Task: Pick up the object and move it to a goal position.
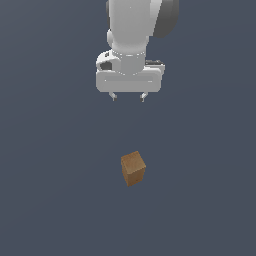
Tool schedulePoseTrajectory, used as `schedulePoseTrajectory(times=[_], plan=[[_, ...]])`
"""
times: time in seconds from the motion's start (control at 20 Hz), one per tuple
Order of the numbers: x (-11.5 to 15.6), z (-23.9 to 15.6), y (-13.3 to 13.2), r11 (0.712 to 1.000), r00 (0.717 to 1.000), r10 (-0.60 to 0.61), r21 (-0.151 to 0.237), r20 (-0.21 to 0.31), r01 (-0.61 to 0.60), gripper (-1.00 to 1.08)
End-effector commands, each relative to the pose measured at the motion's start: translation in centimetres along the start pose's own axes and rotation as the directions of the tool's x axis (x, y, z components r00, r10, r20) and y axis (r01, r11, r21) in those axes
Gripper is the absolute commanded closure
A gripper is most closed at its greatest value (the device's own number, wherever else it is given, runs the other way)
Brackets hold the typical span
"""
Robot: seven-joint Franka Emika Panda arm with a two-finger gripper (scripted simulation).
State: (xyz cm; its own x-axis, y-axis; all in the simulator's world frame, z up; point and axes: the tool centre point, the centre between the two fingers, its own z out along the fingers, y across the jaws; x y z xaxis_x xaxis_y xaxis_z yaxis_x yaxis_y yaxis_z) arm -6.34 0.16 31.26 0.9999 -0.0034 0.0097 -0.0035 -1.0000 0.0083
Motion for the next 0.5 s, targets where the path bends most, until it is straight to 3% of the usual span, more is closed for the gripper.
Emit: schedulePoseTrajectory(times=[0.0,0.45], plan=[[0.0,0.0,0.0,1.0,1.0,0.0,0.0,0.0,0.0,-0.92],[1.1,-0.8,-1.2,0.999,0.999,-0.032,0.007,-0.035,0.032,-0.92]])
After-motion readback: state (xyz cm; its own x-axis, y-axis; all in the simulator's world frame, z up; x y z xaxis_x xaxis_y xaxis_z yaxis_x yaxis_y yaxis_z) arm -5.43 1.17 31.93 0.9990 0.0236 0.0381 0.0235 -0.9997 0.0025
